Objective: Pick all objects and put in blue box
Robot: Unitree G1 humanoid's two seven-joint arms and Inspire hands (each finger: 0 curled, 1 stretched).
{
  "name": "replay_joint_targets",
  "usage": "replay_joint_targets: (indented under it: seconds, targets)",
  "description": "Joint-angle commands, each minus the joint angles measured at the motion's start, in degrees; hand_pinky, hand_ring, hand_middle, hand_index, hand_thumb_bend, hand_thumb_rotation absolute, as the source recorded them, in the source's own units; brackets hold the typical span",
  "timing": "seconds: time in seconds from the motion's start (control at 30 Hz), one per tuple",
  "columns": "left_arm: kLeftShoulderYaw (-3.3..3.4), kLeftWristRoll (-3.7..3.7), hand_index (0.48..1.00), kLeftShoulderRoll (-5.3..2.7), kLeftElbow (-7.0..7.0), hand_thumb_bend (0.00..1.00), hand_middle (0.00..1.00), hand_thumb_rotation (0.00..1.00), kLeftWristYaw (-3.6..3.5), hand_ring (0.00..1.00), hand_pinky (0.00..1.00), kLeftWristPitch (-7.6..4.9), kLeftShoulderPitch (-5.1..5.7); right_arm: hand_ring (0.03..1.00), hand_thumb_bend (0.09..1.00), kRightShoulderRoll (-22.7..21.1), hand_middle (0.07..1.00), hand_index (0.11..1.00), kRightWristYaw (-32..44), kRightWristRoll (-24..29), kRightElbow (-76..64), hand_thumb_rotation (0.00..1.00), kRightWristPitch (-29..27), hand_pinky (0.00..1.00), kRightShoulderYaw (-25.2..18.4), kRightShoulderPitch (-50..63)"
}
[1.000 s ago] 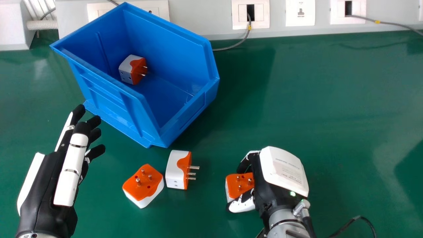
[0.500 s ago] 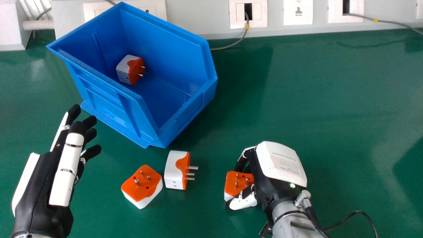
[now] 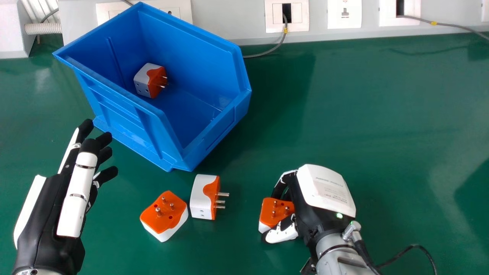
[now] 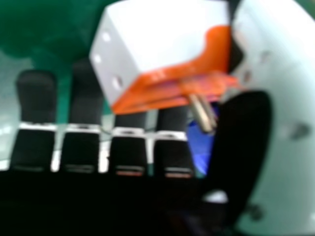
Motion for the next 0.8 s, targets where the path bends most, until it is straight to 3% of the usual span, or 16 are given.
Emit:
replay_joint_targets:
  seconds: [0.0, 0.4, 0.77]
  targets:
    - [0.05, -0.52, 0.983, 0.14, -1.6, 0.43, 0.94, 1.0, 0.14, 0.94, 0.88, -0.25, -0.09, 0.421, 0.495, -0.08, 0.525, 0.539, 3.33, 2.21, 1.34, 0.0, 0.96, 0.31, 0.71, 3.04]
    - [-0.38, -0.53, 0.984, -0.15, -1.38, 0.44, 0.94, 1.0, 0.04, 0.94, 0.88, -0.44, -0.07, 0.423, 0.491, -0.86, 0.524, 0.547, 6.24, 3.04, -7.04, 0.0, 3.23, 0.31, -1.46, 4.61]
    - [-0.3, -1.48, 0.99, 0.09, -1.37, 0.44, 0.95, 1.0, -0.51, 0.94, 0.89, -0.39, -0.11, 0.419, 0.489, -1.89, 0.526, 0.544, 8.82, 1.66, -15.96, 0.0, 4.96, 0.31, -2.57, 5.96]
